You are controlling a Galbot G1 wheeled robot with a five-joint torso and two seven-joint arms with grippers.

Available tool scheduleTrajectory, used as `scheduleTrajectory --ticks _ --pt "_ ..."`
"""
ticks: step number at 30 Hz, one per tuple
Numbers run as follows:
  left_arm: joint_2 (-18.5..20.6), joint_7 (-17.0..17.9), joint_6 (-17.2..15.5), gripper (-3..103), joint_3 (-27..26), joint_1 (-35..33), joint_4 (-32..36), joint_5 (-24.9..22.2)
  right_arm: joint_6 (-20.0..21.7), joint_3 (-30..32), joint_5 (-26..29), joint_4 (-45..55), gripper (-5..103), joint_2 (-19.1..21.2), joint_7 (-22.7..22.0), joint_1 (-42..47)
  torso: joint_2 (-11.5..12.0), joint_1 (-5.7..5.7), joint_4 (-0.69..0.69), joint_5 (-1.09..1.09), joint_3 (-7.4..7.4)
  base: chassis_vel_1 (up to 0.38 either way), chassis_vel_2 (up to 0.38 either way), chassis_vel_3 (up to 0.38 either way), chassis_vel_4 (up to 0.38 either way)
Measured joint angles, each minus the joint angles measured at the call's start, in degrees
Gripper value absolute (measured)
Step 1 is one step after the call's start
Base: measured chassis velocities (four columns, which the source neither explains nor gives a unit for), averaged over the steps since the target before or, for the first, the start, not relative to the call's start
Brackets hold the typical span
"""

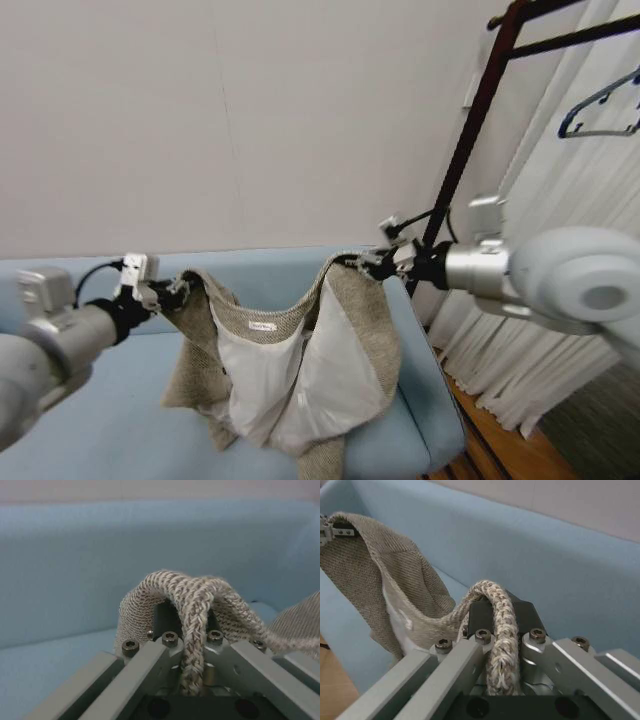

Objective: Pick up the clothes from the sofa and hang them on the clothes hanger.

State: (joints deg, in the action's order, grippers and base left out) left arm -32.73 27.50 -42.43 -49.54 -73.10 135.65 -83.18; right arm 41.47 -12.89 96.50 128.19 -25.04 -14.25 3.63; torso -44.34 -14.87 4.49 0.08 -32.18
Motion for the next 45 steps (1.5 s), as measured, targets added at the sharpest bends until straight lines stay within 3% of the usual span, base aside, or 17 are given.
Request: scheduleTrajectory --ticks 3,7,8,10,12,16,19,24,27,28,31,34,36,40,43,44,45 --pt "-2.4 -0.9 0.4 0 4.6 0.8 -4.4 5.8 -1.0 -3.4 -5.4 -4.0 1 -4.9 0.2 0.9 0.0 0.0 0.04 0.02 0.0 0.0 0.0 0.0 0.0" --pt "-6.3 -1.9 4.6 0 11.8 3.9 -13.2 13.6 -5.1 -10.0 -15.3 -11.3 1 -12.5 2.9 0.0 0.0 0.0 -0.11 -0.02 0.0 0.0 0.0 0.0 0.0" --pt "-6.3 -1.9 4.6 0 11.8 3.9 -13.2 13.6 -5.1 -10.0 -15.3 -11.3 1 -12.5 2.9 0.0 0.0 0.0 -0.11 -0.02 0.0 0.0 0.0 0.0 0.0" --pt "-8.1 -2.9 7.6 0 18.5 8.2 -18.2 17.7 -6.6 -11.3 -18.6 -13.4 1 -14.1 3.2 1.0 0.0 0.0 -0.11 -0.05 0.0 0.0 0.0 0.0 0.0" --pt "-10.0 -3.4 10.2 0 23.7 13.4 -22.6 21.0 -8.5 -12.4 -22.5 -15.5 1 -15.3 3.8 2.6 0.0 0.0 0.03 -0.01 0.01 0.0 0.0 0.0 0.0" --pt "-12.2 -5.2 13.9 0 28.8 18.8 -28.8 25.5 -10.9 -12.9 -28.0 -18.7 1 -17.4 4.3 4.9 0.0 0.0 0.05 -0.01 0.0 0.0 0.0 0.0 0.0" --pt "-12.6 -5.8 14.7 0 29.2 19.7 -29.3 26.9 -11.7 -12.6 -29.0 -19.2 1 -17.8 4.2 5.6 0.0 -0.02 -0.01 0.02 0.0 0.0 0.0 0.0 0.0" --pt "-10.3 -7.8 14.0 0 23.9 16.2 -22.3 26.9 -12.0 -9.9 -27.7 -16.1 1 -16.0 4.0 4.9 0.0 0.01 -0.05 -0.02 0.0 0.0 0.0 0.0 0.0" --pt "-7.3 -9.9 11.9 0 15.8 13.3 -15.2 23.7 -11.9 -8.1 -23.6 -13.7 1 -14.4 4.4 1.4 0.0 0.03 -0.04 0.01 0.03 0.0 0.0 0.0 0.0" --pt "-2.1 -12.1 11.3 0 11.0 15.2 -9.3 17.6 -10.7 -4.7 -17.4 -11.4 1 -11.9 4.8 -2.9 0.0 0.03 -0.05 0.0 0.03 0.0 0.0 0.0 0.0" --pt "1.4 -15.6 11.1 0 8.4 16.2 -6.0 14.9 -9.2 -2.0 -12.5 -10.1 1 -9.9 4.8 -6.1 0.0 0.02 -0.01 0.01 0.02 0.0 0.0 0.0 0.0" --pt "6.0 -17.9 10.4 0 4.1 17.1 -0.6 10.3 -6.8 3.2 -2.4 -6.4 1 -3.1 4.5 -8.3 0.0 0.02 0.01 0.02 0.03 0.0 0.0 0.0 0.0" --pt "7.2 -18.5 9.8 0 1.3 16.0 1.5 9.1 -6.4 4.9 1.0 -5.0 1 -0.1 4.7 -8.8 0.0 0.02 0.02 0.02 0.03 0.0 0.0 0.0 0.0" --pt "9.0 -16.6 8.9 0 -5.8 14.7 5.5 4.4 -5.2 9.1 8.8 -1.5 1 6.4 5.8 -9.3 0.0 0.03 -0.01 0.02 0.04 0.0 0.0 0.0 0.0" --pt "11.7 -10.7 5.7 0 -13.2 15.7 8.0 -6.6 -4.1 12.1 13.5 1.8 1 11.1 6.7 -9.4 0.0 0.02 -0.03 0.0 0.03 0.0 0.0 0.0 0.0" --pt "11.7 -10.7 5.7 0 -13.2 15.7 8.0 -6.6 -4.1 12.1 13.5 1.8 1 11.1 6.7 -9.4 0.0 0.02 -0.03 0.0 0.03 0.0 0.0 0.0 0.0" --pt "12.8 -7.9 4.1 0 -15.9 15.7 8.2 -12.1 -3.8 12.9 14.7 2.8 1 12.8 7.1 -9.6 0.0 0.02 -0.03 0.01 0.02 0.0 0.0 0.0 0.0"
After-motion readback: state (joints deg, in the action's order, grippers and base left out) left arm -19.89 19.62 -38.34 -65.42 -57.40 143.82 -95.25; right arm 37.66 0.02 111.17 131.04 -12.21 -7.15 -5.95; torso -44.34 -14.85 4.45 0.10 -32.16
